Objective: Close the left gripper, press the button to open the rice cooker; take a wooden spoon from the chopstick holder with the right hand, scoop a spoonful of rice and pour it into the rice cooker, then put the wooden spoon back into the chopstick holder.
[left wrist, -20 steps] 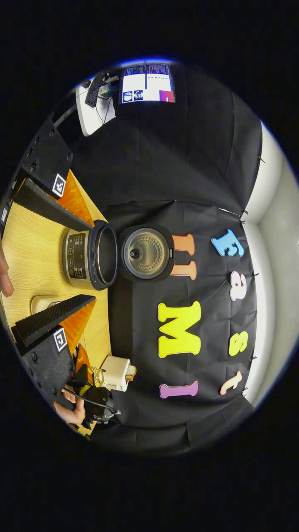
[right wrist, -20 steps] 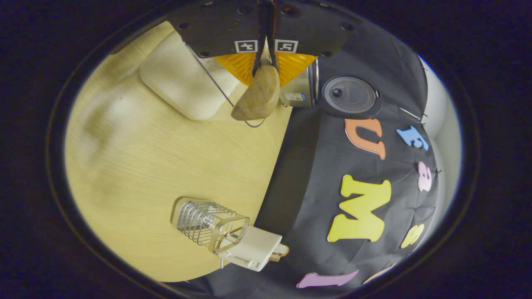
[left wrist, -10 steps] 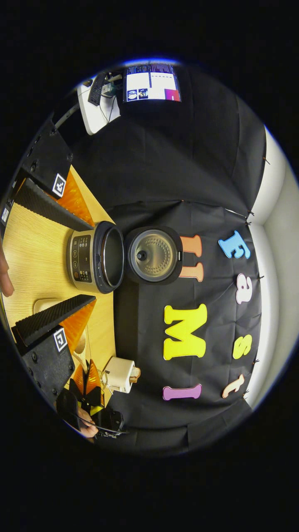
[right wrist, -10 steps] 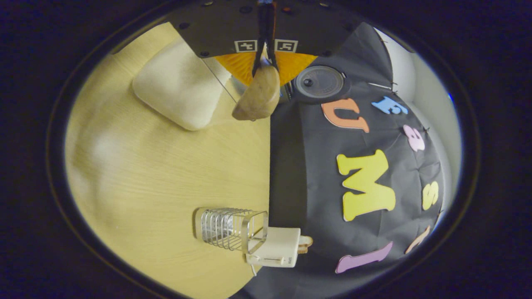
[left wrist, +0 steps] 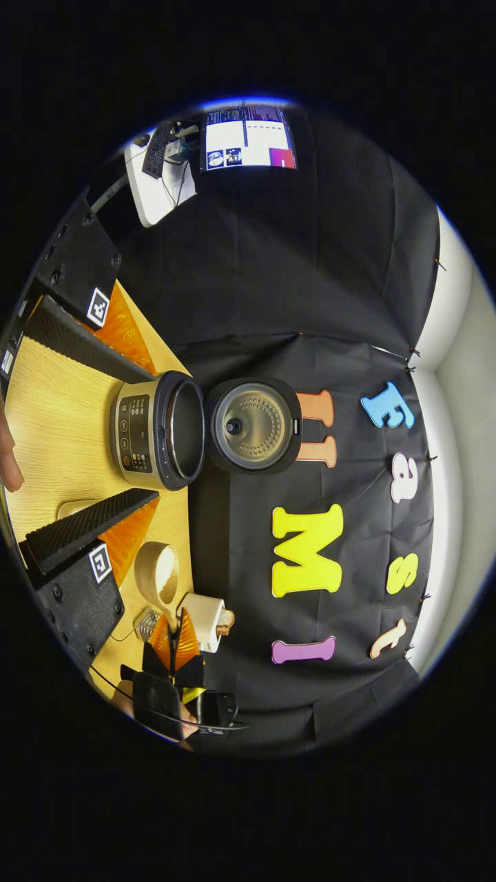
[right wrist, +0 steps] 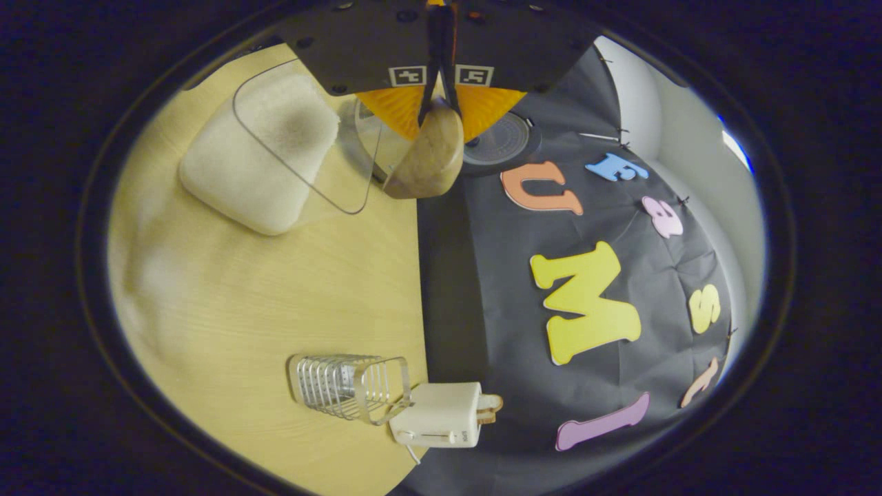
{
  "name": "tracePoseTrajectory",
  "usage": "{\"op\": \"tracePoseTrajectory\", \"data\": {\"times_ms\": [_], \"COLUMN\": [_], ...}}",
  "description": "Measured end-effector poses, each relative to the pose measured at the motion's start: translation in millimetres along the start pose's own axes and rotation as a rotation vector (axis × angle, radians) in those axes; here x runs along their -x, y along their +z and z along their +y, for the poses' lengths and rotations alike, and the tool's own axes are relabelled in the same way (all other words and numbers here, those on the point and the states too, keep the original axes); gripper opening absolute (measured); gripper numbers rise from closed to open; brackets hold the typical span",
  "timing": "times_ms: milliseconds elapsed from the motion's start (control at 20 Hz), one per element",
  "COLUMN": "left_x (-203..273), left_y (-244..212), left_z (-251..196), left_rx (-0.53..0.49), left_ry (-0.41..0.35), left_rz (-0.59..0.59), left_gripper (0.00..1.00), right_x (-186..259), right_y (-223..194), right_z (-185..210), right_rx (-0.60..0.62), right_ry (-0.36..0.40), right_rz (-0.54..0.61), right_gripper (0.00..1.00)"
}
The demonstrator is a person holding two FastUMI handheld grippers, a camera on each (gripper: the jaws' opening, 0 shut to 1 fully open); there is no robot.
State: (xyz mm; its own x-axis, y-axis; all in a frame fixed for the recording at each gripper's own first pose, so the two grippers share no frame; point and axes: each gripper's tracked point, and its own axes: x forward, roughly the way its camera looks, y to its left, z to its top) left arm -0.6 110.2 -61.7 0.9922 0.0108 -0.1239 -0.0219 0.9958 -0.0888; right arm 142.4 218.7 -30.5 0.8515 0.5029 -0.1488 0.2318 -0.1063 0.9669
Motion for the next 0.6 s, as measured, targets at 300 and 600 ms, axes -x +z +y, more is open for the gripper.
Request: {"op": "tracePoseTrajectory", "data": {"times_ms": [300, 600], "left_x": [2, 3], "left_y": [0, -3], "left_z": [16, 40], "left_rx": [-0.005, 0.025], "left_ry": [-0.003, 0.021], "left_rz": [0.003, 0.01], "left_gripper": [0.98, 0.98], "right_x": [-40, -94], "right_y": [-41, -97], "right_z": [55, 100], "right_rx": [0.113, 0.209], "right_ry": [0.01, -0.003], "right_rz": [0.007, 0.049], "right_gripper": [0.0, 0.0]}}
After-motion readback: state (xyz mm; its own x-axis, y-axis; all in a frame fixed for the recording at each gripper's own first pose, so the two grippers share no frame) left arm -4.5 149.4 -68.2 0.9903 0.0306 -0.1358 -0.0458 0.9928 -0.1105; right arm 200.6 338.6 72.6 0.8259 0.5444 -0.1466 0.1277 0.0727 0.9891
